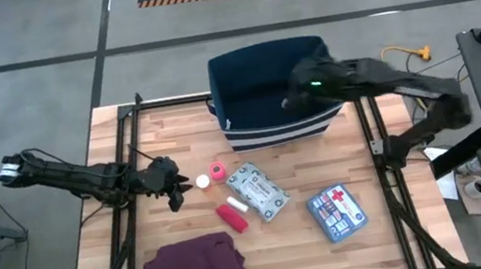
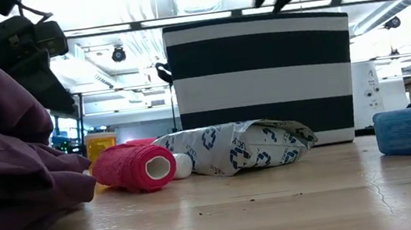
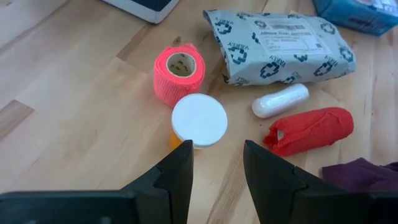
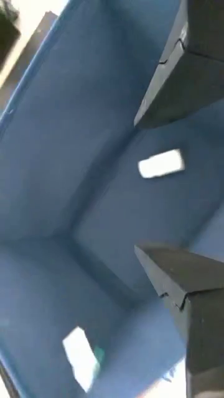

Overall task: Pick & place medical supplies in basket/bin
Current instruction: Put the blue first aid kit into the blue bin

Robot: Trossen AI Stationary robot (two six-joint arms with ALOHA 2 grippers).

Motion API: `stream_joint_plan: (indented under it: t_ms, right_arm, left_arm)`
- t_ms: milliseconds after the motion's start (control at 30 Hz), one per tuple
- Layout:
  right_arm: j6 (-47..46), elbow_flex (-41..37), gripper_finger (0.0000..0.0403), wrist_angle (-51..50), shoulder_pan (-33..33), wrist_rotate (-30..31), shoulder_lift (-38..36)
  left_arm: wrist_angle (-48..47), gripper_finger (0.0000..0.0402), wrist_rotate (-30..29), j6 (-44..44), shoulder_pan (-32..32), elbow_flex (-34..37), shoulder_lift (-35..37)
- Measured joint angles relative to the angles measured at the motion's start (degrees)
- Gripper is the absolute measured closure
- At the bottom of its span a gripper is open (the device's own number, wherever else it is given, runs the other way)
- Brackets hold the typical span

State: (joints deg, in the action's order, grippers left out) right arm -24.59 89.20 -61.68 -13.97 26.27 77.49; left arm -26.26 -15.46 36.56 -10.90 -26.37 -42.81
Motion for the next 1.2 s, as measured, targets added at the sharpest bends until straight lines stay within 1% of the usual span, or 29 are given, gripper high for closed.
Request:
stream_joint_plan:
  t_ms: [67, 167, 233, 333, 500, 633, 733, 800, 900, 967, 1067, 1200]
  right_arm:
    - [-5.68, -1.04, 0.0095, -6.42, 3.96, -1.42, -3.99]
    - [-18.27, -3.74, 0.0096, -15.34, 11.86, -4.78, -7.70]
    - [-27.16, -6.38, 0.0098, -18.58, 18.00, -6.05, -9.10]
    - [-40.41, -10.70, 0.0101, -22.03, 26.96, -6.33, -10.46]
    - [-60.24, -20.50, 0.0105, -22.85, 39.57, -14.49, -10.86]
    - [-72.06, -27.84, 0.0127, -17.75, 47.57, -19.24, -10.89]
    - [-80.37, -31.66, 0.0160, -15.59, 51.47, -22.31, -11.14]
    - [-85.81, -33.54, 0.0189, -14.98, 53.35, -24.15, -11.23]
    - [-91.57, -35.50, 0.0237, -14.21, 55.26, -24.95, -11.67]
    - [-92.77, -36.53, 0.0269, -14.38, 55.83, -24.99, -11.73]
    - [-92.87, -37.89, 0.0315, -14.15, 56.01, -24.83, -11.63]
    - [-91.17, -40.83, 0.0363, -13.83, 56.14, -24.95, -11.80]
  left_arm:
    - [0.67, 0.0279, 0.00, -0.01, 0.00, 0.00, 0.00]
    - [1.50, 0.0279, 0.02, -1.24, 0.00, 0.00, 0.00]
    - [2.00, 0.0279, 0.02, -1.99, 0.00, 0.00, 0.00]
    - [2.07, 0.0279, 0.08, -2.00, 0.00, 0.00, -0.02]
    - [2.95, 0.0279, 1.82, -1.97, 0.00, 0.00, -0.02]
    - [8.57, 0.0279, 3.78, -4.38, -0.04, 0.00, -0.23]
    - [14.26, 0.0279, 4.89, -7.26, 0.01, 0.00, -1.01]
    - [19.32, 0.0279, 6.02, -8.26, 0.02, 0.00, -2.80]
    - [27.21, 0.0279, 7.95, -8.61, 0.02, 0.00, -7.33]
    - [32.40, 0.0280, 9.57, -8.61, 0.02, -0.59, -11.45]
    - [35.22, 0.0288, 11.23, -8.60, -0.04, -5.25, -19.13]
    - [35.22, 0.0302, 11.56, -8.91, -0.72, -15.79, -31.04]
